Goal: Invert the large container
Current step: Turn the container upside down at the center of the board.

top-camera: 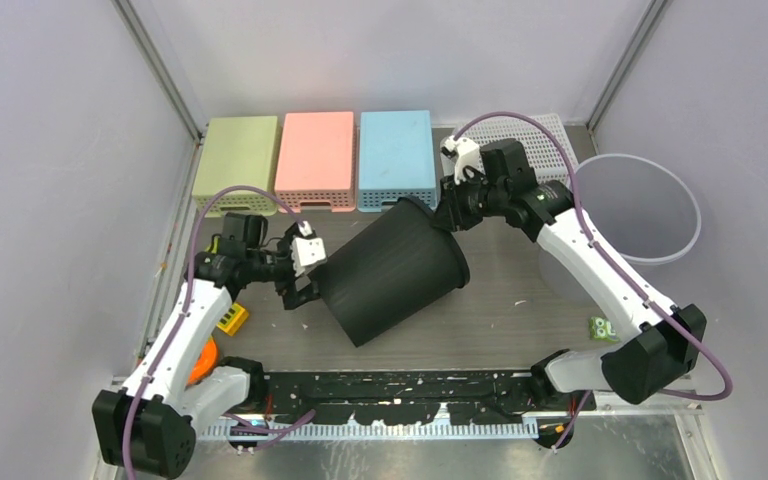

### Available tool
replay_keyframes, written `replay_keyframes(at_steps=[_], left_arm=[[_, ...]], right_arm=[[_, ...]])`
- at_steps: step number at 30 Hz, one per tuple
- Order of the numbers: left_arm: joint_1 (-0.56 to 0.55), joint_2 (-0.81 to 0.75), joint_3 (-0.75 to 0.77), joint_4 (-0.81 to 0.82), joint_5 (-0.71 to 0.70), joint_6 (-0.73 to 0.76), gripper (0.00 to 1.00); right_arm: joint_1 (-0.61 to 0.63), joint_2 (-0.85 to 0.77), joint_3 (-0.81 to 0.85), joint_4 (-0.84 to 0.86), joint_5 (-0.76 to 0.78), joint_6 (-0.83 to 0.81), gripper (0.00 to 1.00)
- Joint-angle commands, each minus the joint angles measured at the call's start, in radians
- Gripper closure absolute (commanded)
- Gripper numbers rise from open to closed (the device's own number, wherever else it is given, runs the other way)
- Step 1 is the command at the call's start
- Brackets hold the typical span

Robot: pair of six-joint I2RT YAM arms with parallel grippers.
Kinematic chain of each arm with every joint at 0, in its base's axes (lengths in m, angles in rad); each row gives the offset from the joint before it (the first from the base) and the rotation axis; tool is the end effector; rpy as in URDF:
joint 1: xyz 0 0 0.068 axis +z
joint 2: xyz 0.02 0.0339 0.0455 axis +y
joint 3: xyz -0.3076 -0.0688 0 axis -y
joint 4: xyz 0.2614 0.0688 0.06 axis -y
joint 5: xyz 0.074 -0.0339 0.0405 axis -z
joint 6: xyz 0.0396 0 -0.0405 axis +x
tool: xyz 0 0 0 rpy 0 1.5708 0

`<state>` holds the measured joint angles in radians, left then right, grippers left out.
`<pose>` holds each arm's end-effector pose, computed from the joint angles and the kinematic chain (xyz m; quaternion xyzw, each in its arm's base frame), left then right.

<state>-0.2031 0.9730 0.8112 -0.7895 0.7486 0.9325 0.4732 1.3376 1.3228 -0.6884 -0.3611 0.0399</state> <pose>0.1653 -0.0616 0.3010 0.5707 0.6874 -0.2241 0.3893 0.2570 0.1473 0.3971 -0.2656 0.8555 0.2625 0.3586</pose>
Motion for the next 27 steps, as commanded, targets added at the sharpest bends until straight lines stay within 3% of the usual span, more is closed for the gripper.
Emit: replay_keyframes(at_steps=[1, 15, 27], left_arm=[[-0.006, 0.009, 0.037, 0.168, 0.042, -0.138, 0.00], [-0.015, 0.021, 0.152, 0.147, 0.203, -0.327, 0.00], [-0.016, 0.036, 0.253, 0.174, 0.215, -0.472, 0.00]], right_arm=[[-0.028, 0.029, 0.018, 0.002, -0.029, 0.031, 0.84], [-0.063, 0.113, 0.056, -0.008, -0.173, 0.098, 0.85], [-0.145, 0.140, -0.002, 0.037, -0.301, 0.164, 0.85]])
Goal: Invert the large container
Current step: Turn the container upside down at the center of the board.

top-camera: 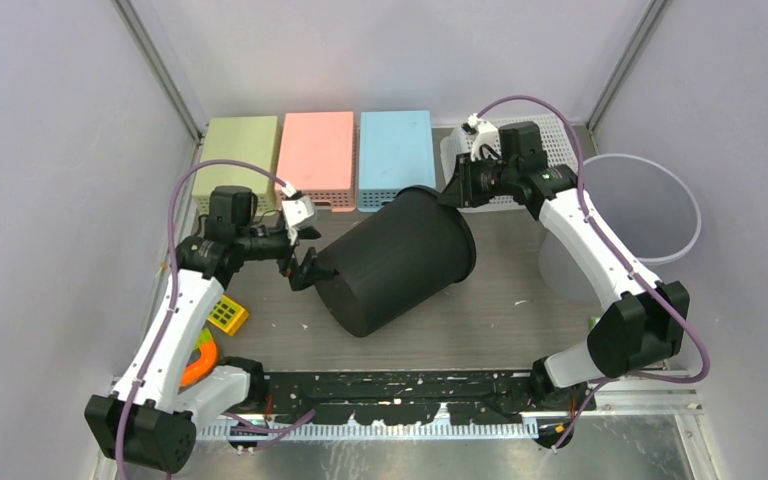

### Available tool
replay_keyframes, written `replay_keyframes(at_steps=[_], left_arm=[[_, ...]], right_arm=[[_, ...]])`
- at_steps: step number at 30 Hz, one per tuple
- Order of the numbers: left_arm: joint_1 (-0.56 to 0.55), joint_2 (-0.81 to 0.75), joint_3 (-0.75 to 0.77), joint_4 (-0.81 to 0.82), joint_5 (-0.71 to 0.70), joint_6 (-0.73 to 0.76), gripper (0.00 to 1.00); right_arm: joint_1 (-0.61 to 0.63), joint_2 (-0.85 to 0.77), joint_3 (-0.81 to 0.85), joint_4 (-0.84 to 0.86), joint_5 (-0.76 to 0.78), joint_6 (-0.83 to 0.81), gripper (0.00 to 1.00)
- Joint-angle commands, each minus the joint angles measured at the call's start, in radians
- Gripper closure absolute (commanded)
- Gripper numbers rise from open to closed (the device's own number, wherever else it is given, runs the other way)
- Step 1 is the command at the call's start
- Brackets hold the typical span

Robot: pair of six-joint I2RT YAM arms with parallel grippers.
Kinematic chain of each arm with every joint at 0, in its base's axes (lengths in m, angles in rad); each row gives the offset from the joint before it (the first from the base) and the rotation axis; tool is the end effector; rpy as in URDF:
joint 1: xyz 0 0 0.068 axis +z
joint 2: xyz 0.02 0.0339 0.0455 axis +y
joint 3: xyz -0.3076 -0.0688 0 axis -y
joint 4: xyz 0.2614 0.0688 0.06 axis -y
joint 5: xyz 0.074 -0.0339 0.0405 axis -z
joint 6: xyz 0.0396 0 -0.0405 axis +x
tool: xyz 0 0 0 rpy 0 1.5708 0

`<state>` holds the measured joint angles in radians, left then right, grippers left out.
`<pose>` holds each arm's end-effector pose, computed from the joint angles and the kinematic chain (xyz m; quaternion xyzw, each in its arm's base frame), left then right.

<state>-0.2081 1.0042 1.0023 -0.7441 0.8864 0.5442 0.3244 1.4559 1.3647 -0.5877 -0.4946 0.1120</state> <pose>0.1787 -0.0691 0.3653 0.4639 0.7066 -0.3268 0.4227 0.3118 0.1247 0.3867 -0.1977 0.8586 0.3061 0.3605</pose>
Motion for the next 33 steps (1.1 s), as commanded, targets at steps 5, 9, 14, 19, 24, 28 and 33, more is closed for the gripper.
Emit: replay_keyframes(at_steps=[5, 9, 14, 19, 24, 28, 33], left_arm=[[-0.012, 0.008, 0.080, 0.141, 0.065, -0.110, 0.00], [-0.013, 0.014, 0.094, 0.160, 0.062, -0.138, 0.00], [-0.015, 0.023, 0.094, 0.192, 0.048, -0.174, 0.00], [-0.016, 0.039, 0.111, 0.230, 0.031, -0.217, 0.00], [-0.017, 0.058, 0.126, 0.273, -0.004, -0.262, 0.00], [-0.017, 0.070, 0.133, 0.308, -0.016, -0.295, 0.00], [-0.022, 0.087, 0.140, 0.350, -0.025, -0.337, 0.00]], right_arm=[[-0.023, 0.025, -0.064, -0.066, -0.188, 0.081, 0.85], [-0.030, 0.025, -0.069, -0.070, -0.199, 0.070, 0.85], [-0.036, 0.020, -0.087, -0.072, -0.204, 0.047, 0.85], [-0.045, 0.026, -0.104, -0.082, -0.195, 0.012, 0.86], [-0.049, 0.017, -0.124, -0.087, -0.177, -0.033, 0.86], [-0.049, 0.003, -0.149, -0.086, -0.159, -0.066, 0.86], [-0.050, -0.014, -0.179, -0.071, -0.149, -0.083, 0.86]])
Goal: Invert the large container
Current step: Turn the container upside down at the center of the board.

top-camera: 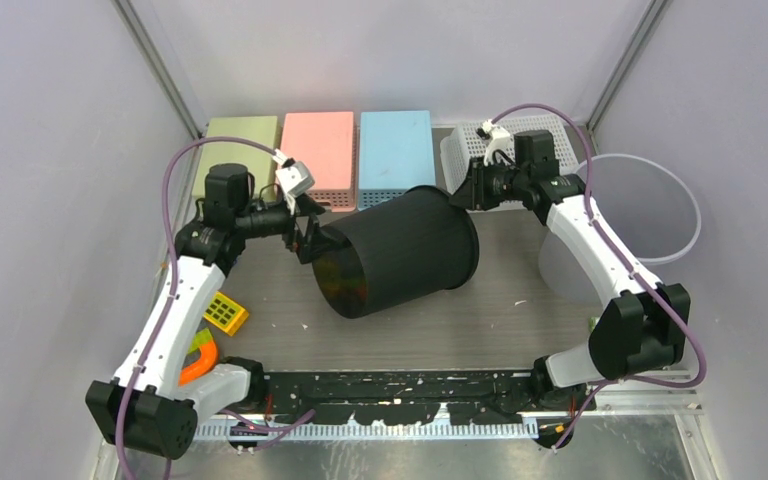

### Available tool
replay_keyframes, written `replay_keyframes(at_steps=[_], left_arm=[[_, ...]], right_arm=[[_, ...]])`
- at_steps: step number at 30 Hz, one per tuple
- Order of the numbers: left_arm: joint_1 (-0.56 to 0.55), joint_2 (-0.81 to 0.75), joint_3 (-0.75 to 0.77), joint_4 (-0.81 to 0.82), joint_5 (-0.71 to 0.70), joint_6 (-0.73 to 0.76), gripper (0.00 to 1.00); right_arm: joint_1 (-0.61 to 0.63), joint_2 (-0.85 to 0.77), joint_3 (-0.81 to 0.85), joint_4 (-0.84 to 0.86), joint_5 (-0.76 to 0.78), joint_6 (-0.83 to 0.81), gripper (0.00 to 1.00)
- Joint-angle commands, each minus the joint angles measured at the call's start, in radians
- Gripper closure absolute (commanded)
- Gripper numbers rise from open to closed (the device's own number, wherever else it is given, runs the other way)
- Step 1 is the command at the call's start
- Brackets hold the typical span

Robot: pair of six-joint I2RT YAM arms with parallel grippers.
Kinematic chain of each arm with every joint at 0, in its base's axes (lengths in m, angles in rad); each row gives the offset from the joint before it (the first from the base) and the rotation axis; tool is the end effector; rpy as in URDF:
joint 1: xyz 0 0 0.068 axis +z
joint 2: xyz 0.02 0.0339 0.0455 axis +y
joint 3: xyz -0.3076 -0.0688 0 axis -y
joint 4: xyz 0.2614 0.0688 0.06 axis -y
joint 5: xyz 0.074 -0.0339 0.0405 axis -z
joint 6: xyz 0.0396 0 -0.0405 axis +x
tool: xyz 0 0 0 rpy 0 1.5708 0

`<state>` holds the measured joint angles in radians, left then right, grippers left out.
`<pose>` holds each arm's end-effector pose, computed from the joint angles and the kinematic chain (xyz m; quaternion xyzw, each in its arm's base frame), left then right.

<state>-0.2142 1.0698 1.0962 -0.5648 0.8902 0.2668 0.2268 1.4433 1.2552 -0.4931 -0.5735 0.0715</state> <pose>0.2054 -0.0762 0.3995 0.3934 0.7118 -0.3626 0.4552 0.3189 0.0956 0.3611 -0.1885 0.8538 0.3138 0.3702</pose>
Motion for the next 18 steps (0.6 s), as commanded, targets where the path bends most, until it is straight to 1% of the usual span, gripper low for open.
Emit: replay_keyframes(at_steps=[1, 9, 11, 18], left_arm=[[-0.018, 0.025, 0.047, 0.176, -0.032, -0.063, 0.00], [-0.035, 0.052, 0.073, 0.200, -0.041, -0.081, 0.00], [-0.040, 0.058, 0.082, 0.200, -0.047, -0.084, 0.00], [-0.061, 0.079, 0.093, 0.201, -0.072, -0.079, 0.00]], right_arm=[[0.048, -0.006, -0.075, -0.163, -0.070, -0.044, 0.86], [0.046, -0.040, -0.109, -0.159, -0.069, -0.066, 0.86], [0.046, -0.047, -0.118, -0.157, -0.067, -0.094, 0.86], [0.046, -0.080, -0.154, -0.160, -0.035, -0.126, 0.86]])
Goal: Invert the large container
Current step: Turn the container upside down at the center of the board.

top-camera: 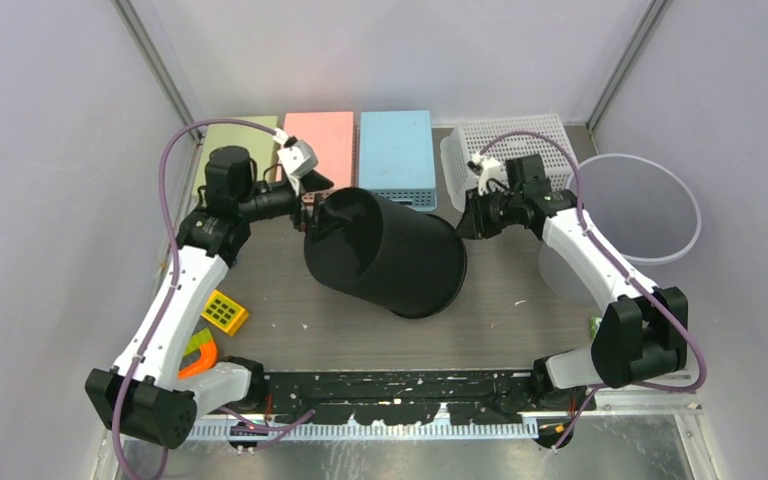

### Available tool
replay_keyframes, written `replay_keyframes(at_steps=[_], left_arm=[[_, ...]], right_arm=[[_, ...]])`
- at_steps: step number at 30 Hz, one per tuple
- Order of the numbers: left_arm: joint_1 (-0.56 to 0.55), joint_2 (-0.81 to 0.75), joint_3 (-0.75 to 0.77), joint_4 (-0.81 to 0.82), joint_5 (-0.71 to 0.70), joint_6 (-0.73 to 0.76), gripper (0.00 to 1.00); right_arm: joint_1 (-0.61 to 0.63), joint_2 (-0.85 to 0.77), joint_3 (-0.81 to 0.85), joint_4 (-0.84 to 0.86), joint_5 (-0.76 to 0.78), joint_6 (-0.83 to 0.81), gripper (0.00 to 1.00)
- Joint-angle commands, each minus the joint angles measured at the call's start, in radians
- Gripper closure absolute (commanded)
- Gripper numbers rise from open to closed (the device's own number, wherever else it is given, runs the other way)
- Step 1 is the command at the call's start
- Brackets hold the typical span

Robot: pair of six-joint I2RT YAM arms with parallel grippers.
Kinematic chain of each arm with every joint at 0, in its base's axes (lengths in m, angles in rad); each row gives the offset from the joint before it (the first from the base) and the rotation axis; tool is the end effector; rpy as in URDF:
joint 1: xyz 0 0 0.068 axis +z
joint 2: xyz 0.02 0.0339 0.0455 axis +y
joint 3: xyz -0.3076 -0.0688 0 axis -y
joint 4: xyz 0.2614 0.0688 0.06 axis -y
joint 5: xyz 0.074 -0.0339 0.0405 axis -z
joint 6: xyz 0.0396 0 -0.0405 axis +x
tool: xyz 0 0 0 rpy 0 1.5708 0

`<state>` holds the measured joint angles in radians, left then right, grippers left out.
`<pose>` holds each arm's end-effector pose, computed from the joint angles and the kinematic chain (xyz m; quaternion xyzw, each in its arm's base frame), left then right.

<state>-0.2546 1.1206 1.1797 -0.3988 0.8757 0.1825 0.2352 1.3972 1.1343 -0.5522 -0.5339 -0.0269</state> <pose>0.2219 -0.0892 0.4327 0.3993 0.6688 -0.3648 0.5101 0.2958 0.0916 0.3278 -0.2136 0.8761 0.2808 0.3284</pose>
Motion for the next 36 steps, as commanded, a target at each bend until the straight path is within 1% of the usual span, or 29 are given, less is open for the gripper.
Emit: replay_keyframes(at_steps=[1, 12, 18, 23, 26, 32, 36], left_arm=[[-0.024, 0.030, 0.005, 0.036, -0.061, 0.009, 0.00], [-0.091, 0.037, -0.093, 0.039, -0.139, 0.075, 0.00], [-0.110, 0.043, -0.101, 0.038, -0.152, 0.084, 0.00], [-0.112, 0.042, -0.090, 0.038, -0.157, 0.081, 0.00], [-0.112, 0.034, -0.061, 0.019, -0.162, 0.082, 0.00], [-0.112, 0.015, 0.033, -0.087, -0.138, 0.120, 0.00], [-0.112, 0.001, 0.072, -0.165, -0.108, 0.191, 0.00]], right_arm=[[0.037, -0.039, -0.040, -0.096, -0.070, -0.030, 0.86], [0.039, -0.066, -0.063, -0.078, -0.084, -0.038, 0.86], [0.042, -0.079, -0.065, -0.072, -0.093, -0.041, 0.86], [0.046, -0.113, -0.050, -0.082, -0.077, -0.064, 0.83], [0.047, -0.152, -0.017, -0.119, -0.045, -0.097, 0.75], [0.046, -0.260, 0.131, -0.310, 0.010, -0.261, 0.51], [0.047, -0.372, 0.220, -0.397, 0.082, -0.322, 0.38]])
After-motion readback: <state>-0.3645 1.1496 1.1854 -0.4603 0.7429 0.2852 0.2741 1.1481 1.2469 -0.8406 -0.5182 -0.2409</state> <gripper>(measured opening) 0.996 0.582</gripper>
